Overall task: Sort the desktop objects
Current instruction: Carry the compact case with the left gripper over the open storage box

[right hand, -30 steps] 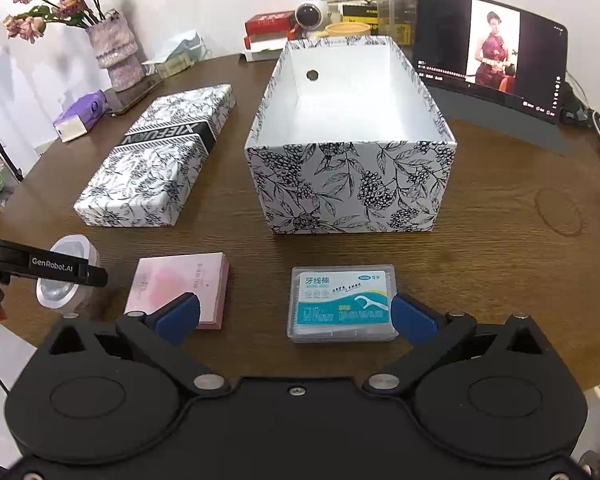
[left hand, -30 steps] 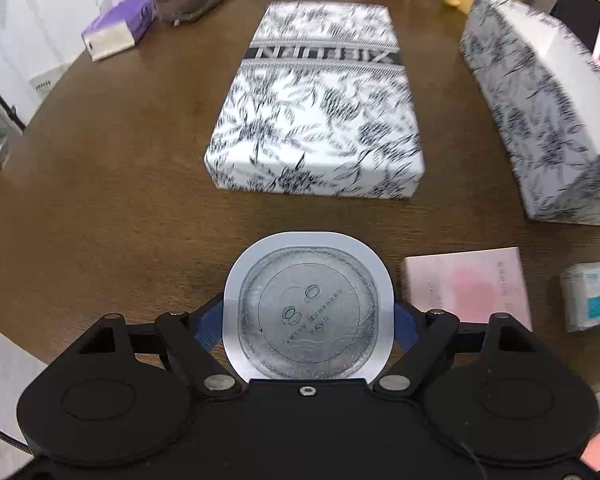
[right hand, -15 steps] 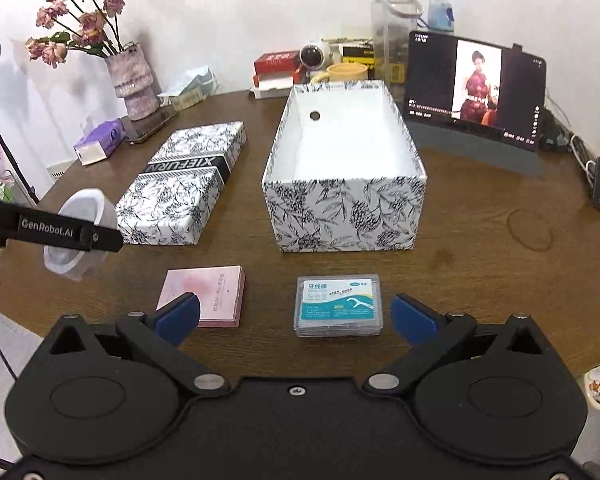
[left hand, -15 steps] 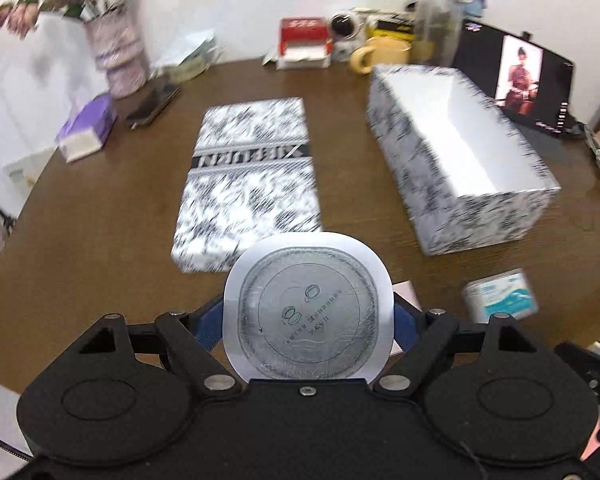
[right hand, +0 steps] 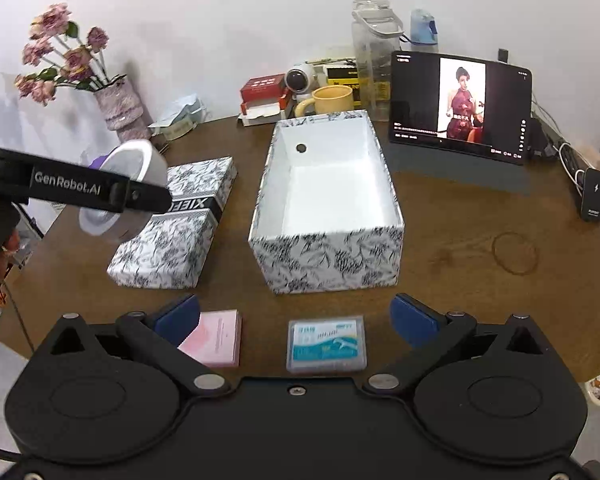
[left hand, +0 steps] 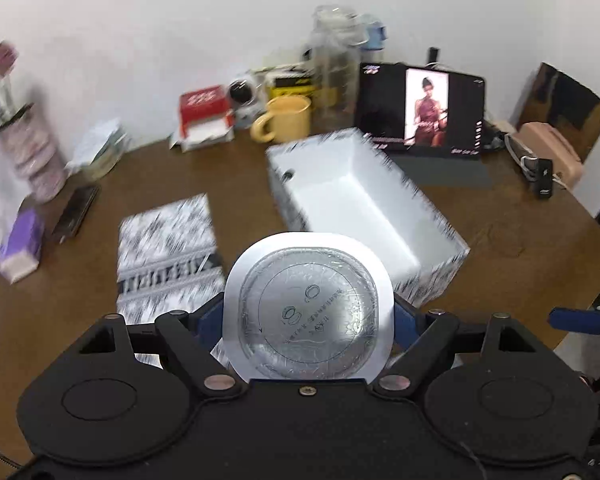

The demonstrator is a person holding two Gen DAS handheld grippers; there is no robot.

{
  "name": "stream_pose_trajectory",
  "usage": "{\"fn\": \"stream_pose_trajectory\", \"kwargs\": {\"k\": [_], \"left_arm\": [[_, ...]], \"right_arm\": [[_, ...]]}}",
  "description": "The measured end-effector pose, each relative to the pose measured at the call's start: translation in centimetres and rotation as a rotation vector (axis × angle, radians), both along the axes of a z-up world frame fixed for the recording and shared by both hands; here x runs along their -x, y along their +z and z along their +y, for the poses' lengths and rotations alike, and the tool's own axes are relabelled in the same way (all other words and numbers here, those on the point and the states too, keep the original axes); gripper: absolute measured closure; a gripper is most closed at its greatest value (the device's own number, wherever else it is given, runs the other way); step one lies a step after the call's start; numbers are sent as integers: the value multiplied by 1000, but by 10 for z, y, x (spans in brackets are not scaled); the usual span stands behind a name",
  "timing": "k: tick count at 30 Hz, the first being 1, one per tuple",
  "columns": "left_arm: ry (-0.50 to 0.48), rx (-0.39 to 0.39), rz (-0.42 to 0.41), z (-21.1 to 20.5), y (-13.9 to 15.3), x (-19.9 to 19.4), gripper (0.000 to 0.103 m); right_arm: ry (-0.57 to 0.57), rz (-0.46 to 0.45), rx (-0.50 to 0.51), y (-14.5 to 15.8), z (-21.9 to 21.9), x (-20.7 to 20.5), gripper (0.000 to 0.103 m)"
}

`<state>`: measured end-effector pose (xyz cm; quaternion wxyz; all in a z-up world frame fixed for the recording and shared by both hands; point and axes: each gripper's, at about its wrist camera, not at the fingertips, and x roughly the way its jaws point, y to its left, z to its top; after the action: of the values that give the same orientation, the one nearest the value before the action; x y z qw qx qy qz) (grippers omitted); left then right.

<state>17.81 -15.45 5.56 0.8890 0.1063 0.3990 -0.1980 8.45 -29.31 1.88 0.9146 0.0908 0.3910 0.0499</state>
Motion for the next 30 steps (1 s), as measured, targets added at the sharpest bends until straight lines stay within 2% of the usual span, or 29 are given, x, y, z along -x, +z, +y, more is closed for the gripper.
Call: {"fn": "stream_pose_trajectory", "kwargs": {"k": [7, 13, 22, 30], "left_arm": [[-100, -21, -12, -35, 7, -49, 23], [-164, -69, -3, -64, -1, -94, 23], [-233, -140, 33, -103, -29, -162, 23], [-268, -197, 75, -131, -63, -202, 23]], "right_arm": [[-12, 43, 35, -1, -6, -41, 0], [-12, 73, 53, -2, -8, -76, 0], [-25, 130, 86, -8, -18, -123, 0], [-35, 167, 128, -13, -23, -156, 0]]}}
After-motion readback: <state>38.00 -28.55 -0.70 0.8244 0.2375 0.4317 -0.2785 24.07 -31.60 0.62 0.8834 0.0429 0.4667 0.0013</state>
